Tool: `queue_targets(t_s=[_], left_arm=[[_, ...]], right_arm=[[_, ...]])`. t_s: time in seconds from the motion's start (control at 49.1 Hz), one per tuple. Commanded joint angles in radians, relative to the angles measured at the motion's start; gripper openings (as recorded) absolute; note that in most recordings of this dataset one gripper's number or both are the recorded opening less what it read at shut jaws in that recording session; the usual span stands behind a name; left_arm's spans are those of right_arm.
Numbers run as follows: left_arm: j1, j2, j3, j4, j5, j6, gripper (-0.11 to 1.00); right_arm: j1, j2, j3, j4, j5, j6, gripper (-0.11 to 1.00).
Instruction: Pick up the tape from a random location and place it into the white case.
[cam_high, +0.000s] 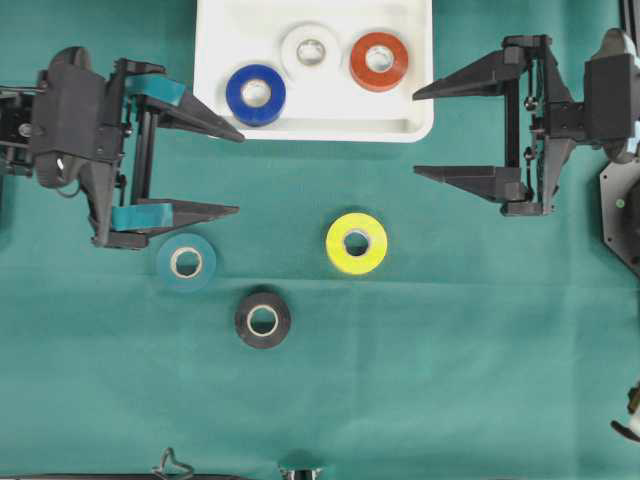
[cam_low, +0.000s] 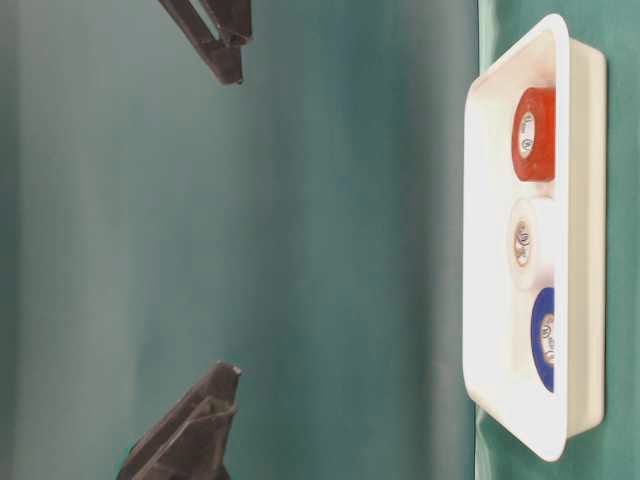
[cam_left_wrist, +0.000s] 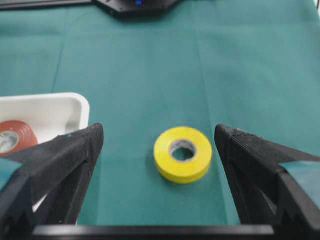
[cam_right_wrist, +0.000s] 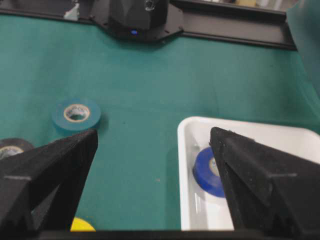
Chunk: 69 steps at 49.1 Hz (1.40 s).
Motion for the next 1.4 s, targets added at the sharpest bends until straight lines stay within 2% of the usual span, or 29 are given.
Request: queue_targets(t_s=[0.0,0.59,1.384], left_arm=[[-0.005,-0.025,-0.005,-0.002,-0.015,-0.002,0.99],[0.003,-0.049,0.015,-0.003,-0.015,-0.003,0.99],[0.006,-0.19,0.098,-0.009,0.006,-0.005,0.99]], right_arm=[[-0.002,0.002,-0.028,-0.003,-0.011,0.002,0.88],[0.005,-0.012,-0.021,-0.008,0.017,0.002,0.88],[0.048,-0.103,0.008,-0.008,0.133,0.008,0.88]])
